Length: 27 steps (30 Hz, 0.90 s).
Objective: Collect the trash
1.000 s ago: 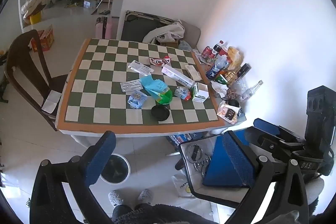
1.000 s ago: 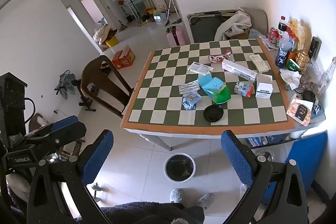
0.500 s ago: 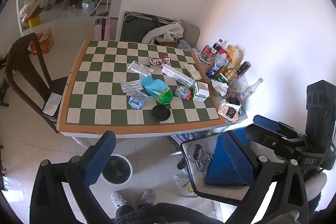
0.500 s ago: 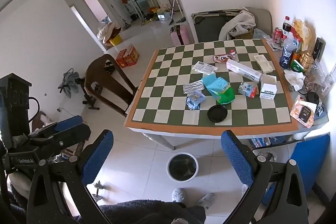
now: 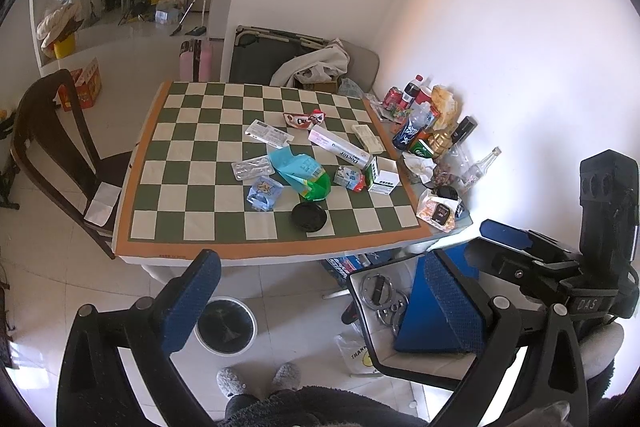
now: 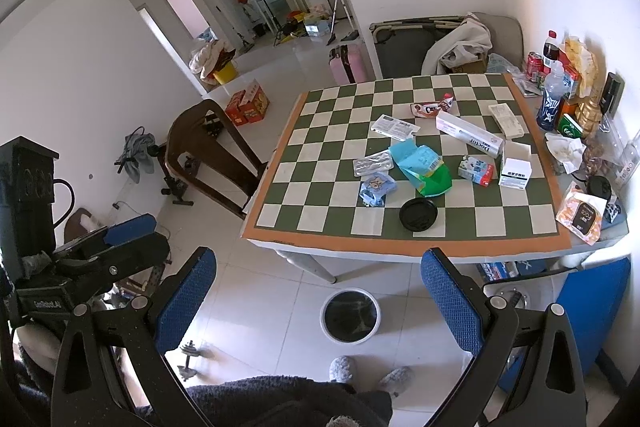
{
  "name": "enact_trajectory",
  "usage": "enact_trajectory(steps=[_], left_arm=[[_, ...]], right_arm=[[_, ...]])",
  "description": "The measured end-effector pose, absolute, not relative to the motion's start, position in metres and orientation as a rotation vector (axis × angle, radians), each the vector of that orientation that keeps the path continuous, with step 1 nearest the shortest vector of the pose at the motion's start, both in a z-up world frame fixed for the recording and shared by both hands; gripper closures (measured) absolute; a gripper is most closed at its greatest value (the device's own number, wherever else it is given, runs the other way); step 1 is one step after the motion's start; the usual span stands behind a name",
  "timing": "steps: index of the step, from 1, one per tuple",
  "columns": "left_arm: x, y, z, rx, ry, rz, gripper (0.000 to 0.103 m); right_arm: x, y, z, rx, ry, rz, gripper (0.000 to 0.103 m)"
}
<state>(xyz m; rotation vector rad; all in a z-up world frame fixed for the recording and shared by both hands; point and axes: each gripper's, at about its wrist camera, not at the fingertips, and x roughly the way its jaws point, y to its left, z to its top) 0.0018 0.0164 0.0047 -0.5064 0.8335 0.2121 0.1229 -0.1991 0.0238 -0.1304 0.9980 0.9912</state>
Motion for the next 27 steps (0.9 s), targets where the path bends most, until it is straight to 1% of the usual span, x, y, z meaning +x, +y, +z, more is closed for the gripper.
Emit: enact_trajectory(steps=[2,3,27], left_arm=[[0.002,0.022,0.004,-0.508,0.834,0.212,0.000],[0.000,0.006,0.005,-0.501,0.833,0.214,0.000],[-0.004,0.006,0.007,-0.486,0.832,0.218,0.000]], right_arm=[[0.120,-0.197,0.023,-0.132,1.002,0.994,0.000],[0.118,-0.196,0.024,-0.132,1.003,0.995,0.000],[0.114,-0.202,0.013,-0.125,1.018,1.010,0.000]])
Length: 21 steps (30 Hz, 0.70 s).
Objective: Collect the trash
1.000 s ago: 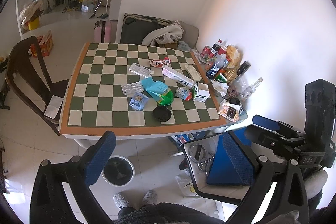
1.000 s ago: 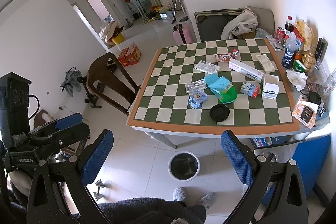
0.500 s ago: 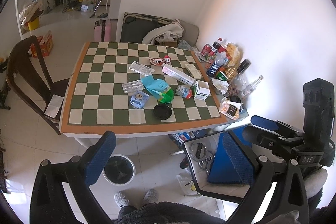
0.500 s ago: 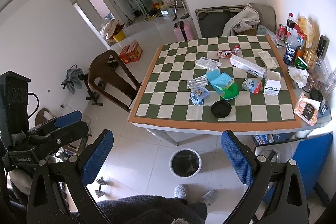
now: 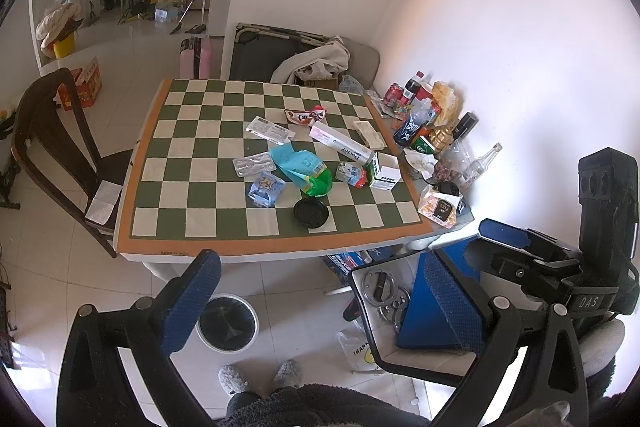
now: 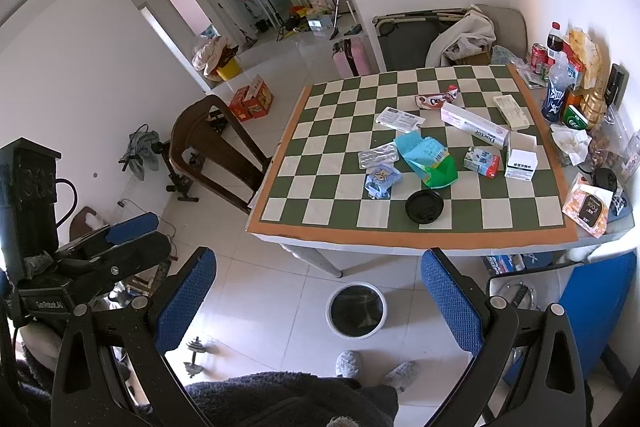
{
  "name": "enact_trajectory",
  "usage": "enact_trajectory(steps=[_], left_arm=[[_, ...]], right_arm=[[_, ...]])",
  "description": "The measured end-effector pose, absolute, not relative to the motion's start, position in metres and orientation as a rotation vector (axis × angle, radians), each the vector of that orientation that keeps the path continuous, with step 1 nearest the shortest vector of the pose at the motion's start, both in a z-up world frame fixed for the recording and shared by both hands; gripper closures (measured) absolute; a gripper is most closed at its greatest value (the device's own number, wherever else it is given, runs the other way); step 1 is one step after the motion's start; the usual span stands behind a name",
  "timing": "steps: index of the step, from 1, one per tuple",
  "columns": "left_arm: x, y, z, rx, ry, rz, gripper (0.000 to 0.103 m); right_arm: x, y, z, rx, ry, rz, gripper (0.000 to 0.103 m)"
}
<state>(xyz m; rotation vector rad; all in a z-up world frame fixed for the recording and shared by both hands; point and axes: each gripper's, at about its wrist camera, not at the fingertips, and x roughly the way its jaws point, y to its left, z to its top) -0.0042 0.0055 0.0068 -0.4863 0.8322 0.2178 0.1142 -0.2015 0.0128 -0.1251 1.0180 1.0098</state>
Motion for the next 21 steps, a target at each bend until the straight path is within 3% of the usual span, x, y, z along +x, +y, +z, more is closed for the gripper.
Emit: enact_trajectory(steps=[21], left_arm=[[-0.0007,0.0026,0.0054,-0.486,0.836,0.219,0.000]], right_arm=[[0.1121,-0.1996,0.0135,-0.122,1.020,1.008,0.000]])
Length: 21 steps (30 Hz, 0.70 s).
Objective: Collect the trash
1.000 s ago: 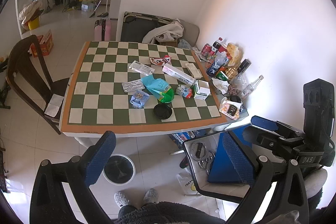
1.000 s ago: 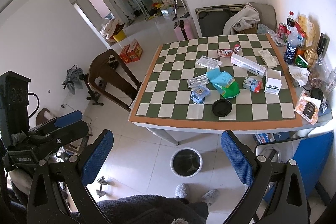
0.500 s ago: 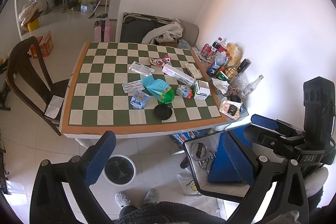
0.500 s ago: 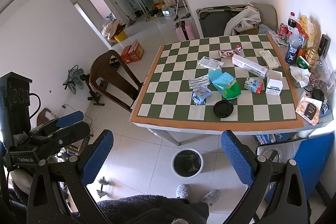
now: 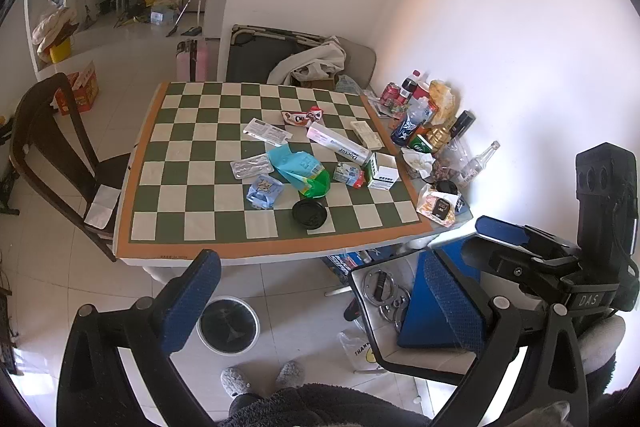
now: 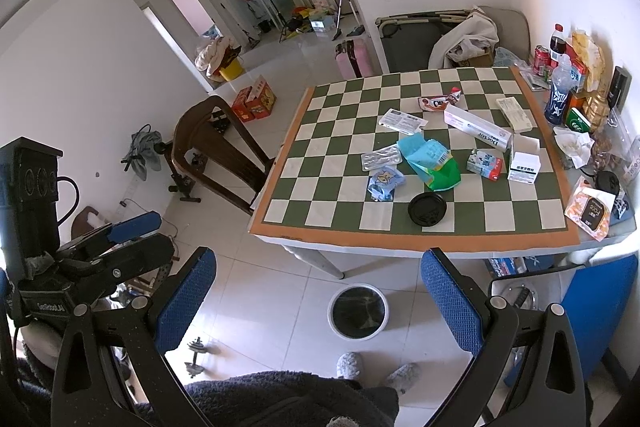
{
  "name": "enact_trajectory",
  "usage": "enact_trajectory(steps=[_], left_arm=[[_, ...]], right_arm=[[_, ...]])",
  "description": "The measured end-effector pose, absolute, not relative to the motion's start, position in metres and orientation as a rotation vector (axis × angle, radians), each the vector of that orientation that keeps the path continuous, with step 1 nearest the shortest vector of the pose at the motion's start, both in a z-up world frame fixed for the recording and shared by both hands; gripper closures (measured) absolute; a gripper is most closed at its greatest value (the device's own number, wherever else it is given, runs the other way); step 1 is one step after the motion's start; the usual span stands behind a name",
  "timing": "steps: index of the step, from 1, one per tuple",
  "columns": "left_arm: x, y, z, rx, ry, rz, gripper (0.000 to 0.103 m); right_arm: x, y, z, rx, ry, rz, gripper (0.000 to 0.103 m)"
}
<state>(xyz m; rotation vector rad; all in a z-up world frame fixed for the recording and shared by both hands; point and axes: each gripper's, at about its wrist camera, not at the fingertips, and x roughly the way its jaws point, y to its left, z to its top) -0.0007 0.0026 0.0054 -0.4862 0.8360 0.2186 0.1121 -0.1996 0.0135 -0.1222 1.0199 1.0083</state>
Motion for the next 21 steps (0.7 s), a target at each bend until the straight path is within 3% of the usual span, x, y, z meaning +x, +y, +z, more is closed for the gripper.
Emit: enact_trajectory(steps=[17,21], left_arm=[[0.001,0.004,0.007,-0.479,0.841,0.223,0.000],[0.015,0.015,-0.004,-0.340,0.874,0.379,0.000]], right_arm=[[0.111,-0.200,0.012,-0.116,1.025,1.008,0.000],[0.110,-0.199,0.007,-0.094,1.028,0.937,0.000]])
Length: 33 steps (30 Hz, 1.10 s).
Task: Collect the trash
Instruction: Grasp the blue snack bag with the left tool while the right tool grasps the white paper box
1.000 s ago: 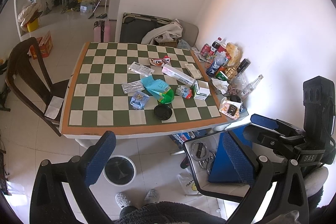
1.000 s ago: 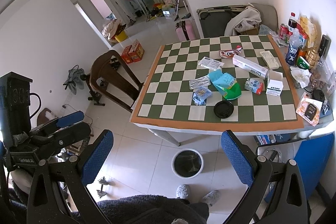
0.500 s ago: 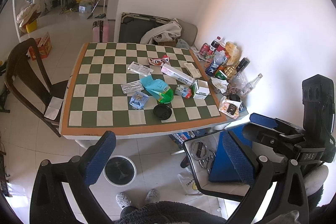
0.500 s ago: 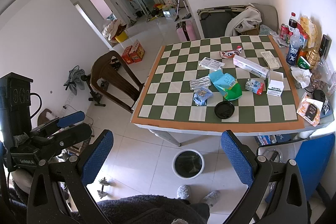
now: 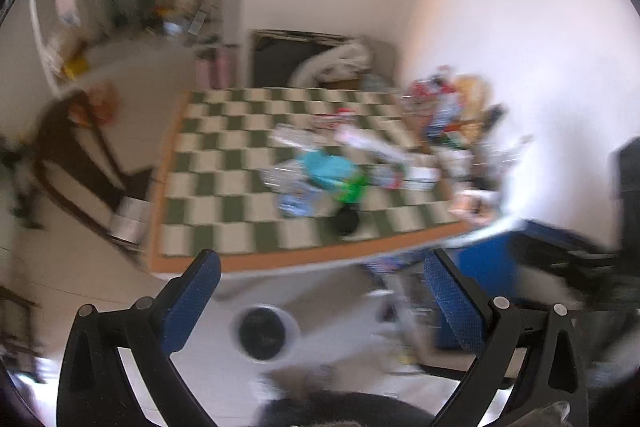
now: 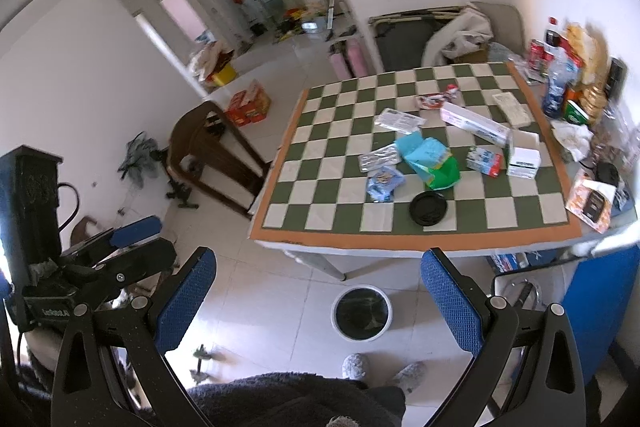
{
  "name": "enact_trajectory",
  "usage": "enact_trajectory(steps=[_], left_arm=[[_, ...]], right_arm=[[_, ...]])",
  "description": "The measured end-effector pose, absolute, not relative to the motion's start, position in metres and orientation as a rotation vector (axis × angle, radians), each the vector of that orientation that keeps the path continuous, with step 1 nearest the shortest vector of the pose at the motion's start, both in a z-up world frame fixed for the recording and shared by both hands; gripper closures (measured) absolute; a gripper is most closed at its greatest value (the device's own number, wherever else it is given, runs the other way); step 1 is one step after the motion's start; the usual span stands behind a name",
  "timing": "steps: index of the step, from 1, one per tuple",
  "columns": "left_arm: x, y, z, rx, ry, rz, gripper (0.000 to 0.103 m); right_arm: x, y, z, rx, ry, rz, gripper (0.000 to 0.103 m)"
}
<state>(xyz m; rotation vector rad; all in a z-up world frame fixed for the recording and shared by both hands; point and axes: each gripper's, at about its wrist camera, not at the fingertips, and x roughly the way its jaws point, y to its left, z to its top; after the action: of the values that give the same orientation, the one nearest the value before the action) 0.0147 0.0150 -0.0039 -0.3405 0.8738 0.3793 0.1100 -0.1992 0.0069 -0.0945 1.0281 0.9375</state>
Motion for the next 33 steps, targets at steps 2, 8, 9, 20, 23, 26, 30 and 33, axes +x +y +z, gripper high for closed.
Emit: enact_trajectory(steps=[2,8,9,20,23,26,30,33], left_arm=[[0.026,0.025,-0.018,-0.267,0.891,0.451,0.000],[0.073,0.070,-0.081,-0.191,0.990,0.541,0.000],[0.084,0.075,-0.093,-0.186,1.015,0.537,0.000],[0.234,0.095,-0.233,-0.216,1.357,0.545,0.000],[0.278,0.099,-0.266,-0.337,1.437,0.522,0.000],[0.322,0.106,-0.293,-0.506,1.488,0.483,0.000],[0.374,0.117,-0.329,-0.700,1.529,0.444,0.000],[0.404,0.124,-0.353,-0.791,1.559,0.441,0.002]], right_arm=[[0.113,-0.191,0.005,-0.100,1.027,0.862,0.000],[0.151,-0.171,-0.029,-0.144,1.063,0.635,0.000],[0.164,-0.172,-0.038,-0.144,1.078,0.621,0.000],[0.343,-0.162,-0.166,-0.178,1.245,0.342,0.000],[0.416,-0.176,-0.209,-0.149,1.308,0.234,0.000],[0.473,-0.185,-0.242,-0.117,1.355,0.159,0.000],[0.537,-0.184,-0.278,-0.109,1.407,0.120,0.000],[0.562,-0.176,-0.295,-0.123,1.431,0.120,0.000]])
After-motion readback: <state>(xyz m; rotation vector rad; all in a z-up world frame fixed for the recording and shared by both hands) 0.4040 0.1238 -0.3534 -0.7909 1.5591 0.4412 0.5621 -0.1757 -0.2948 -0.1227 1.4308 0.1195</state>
